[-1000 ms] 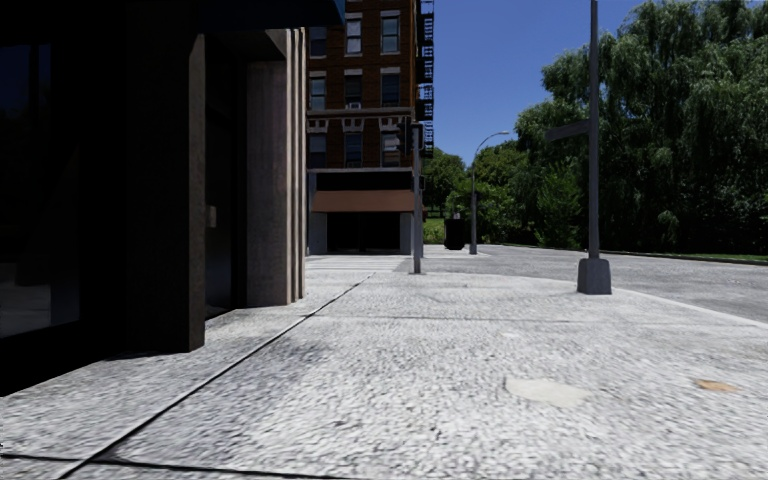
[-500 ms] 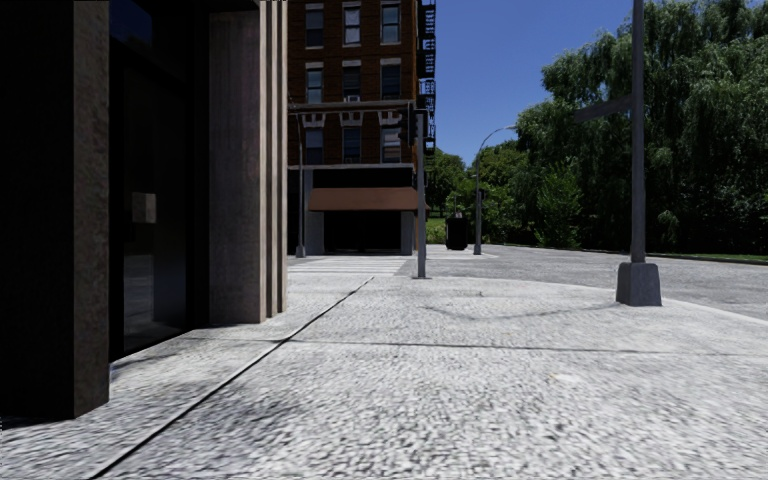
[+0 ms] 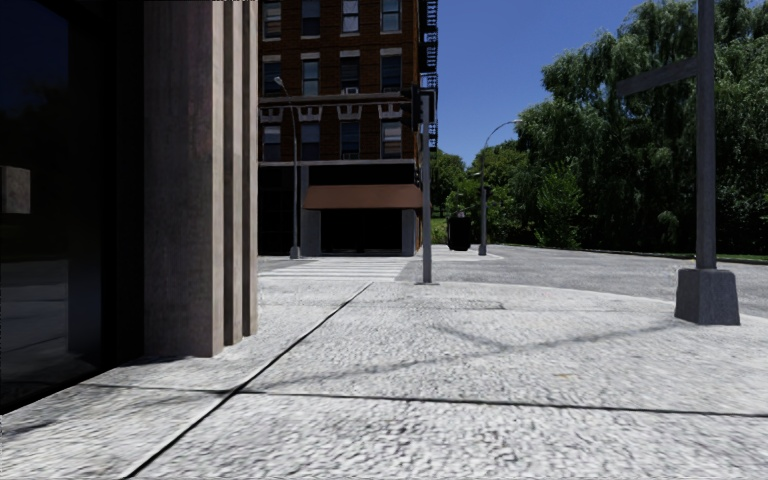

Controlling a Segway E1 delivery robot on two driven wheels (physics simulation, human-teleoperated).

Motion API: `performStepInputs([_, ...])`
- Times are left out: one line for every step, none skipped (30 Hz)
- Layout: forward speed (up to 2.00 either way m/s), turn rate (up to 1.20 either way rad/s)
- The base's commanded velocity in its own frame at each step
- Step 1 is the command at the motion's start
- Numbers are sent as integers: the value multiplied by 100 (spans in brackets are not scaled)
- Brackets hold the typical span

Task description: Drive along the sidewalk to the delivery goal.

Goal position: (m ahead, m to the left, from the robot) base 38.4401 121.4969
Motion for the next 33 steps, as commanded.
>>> performStepInputs([200,0])
performStepInputs([200,0])
performStepInputs([200,0])
performStepInputs([200,0])
performStepInputs([200,0])
performStepInputs([200,0])
performStepInputs([200,0])
performStepInputs([200,0])
performStepInputs([200,0])
performStepInputs([200,0])
performStepInputs([200,0])
performStepInputs([200,0])
performStepInputs([200,0])
performStepInputs([200,0])
performStepInputs([200,0])
performStepInputs([200,0])
performStepInputs([200,0])
performStepInputs([200,0])
performStepInputs([200,0])
performStepInputs([200,0])
performStepInputs([200,0])
performStepInputs([200,0])
performStepInputs([200,0])
performStepInputs([200,0])
performStepInputs([200,0])
performStepInputs([200,0])
performStepInputs([200,1])
performStepInputs([200,11])
performStepInputs([200,18])
performStepInputs([200,20])
performStepInputs([200,20])
performStepInputs([200,21])
performStepInputs([200,21])
